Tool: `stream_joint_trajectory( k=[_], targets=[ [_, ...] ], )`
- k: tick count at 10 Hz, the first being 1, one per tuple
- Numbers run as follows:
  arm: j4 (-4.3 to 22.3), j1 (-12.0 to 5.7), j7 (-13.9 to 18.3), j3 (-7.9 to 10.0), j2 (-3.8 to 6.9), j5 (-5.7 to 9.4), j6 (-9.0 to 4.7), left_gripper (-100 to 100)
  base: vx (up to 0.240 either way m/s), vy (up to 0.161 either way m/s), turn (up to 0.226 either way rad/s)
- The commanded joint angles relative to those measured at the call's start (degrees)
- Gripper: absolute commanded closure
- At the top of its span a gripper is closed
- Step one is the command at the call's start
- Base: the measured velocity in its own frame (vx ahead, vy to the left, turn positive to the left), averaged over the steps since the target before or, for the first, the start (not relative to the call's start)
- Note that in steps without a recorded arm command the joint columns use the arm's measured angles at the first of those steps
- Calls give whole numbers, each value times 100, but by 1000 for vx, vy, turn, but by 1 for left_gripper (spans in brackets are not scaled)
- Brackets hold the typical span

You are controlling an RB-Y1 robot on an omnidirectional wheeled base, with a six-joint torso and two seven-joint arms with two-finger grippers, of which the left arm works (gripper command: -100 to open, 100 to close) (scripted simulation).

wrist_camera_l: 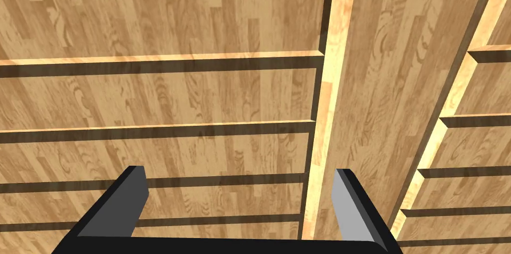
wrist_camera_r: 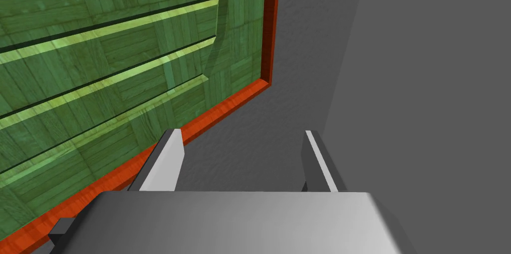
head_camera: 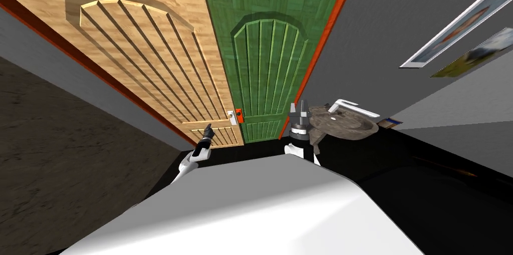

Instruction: Pull the door open

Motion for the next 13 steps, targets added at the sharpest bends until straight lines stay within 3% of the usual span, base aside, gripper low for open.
stream_joint_trajectory(
  k=[1,5,6,7,12,13],
  targets=[
    [-29,-30,-28,5,-39,-5,16,-100,208,2,-83],
    [-125,-251,-43,-182,-253,-50,-28,-100,218,-91,-151],
    [-162,-169,-27,-147,-200,-38,0,-100,90,-72,-30],
    [-162,-169,-27,-147,-200,-38,0,100,-9,10,32],
    [-162,-169,-27,-147,-200,-38,0,100,-19,11,-7],
    [-143,-89,-2,-134,-138,-31,7,100,-88,61,76]
  ],
)
